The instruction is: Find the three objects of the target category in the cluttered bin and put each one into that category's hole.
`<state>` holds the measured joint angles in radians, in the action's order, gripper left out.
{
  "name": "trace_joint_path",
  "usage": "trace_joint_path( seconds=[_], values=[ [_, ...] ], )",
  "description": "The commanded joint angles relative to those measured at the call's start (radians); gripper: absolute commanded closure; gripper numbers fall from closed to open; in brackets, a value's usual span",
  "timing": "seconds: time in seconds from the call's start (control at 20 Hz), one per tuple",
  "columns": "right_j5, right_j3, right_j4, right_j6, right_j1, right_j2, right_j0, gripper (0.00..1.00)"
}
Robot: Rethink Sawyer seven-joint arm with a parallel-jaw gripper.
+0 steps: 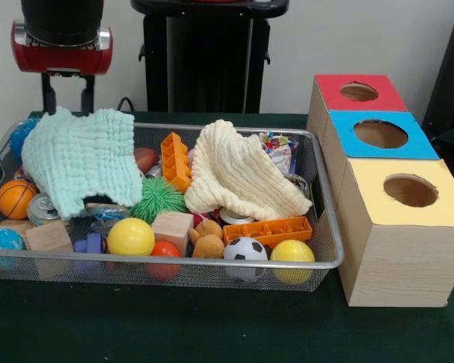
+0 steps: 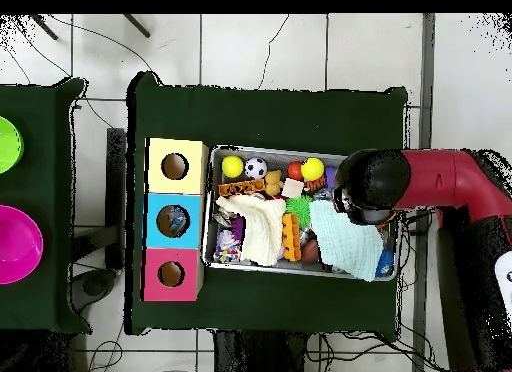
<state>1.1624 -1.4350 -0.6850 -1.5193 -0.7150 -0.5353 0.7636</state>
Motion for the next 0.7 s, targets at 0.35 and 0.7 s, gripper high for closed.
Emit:
trace_joint_path(
  seconds=[0.35, 0.7],
  values=[
    [-0.248, -0.096, 0.045, 0.159, 0.122, -0.092, 0.063, 0.00],
    [-0.280, -0.096, 0.041, 0.146, 0.128, -0.077, 0.060, 0.00]
  ],
)
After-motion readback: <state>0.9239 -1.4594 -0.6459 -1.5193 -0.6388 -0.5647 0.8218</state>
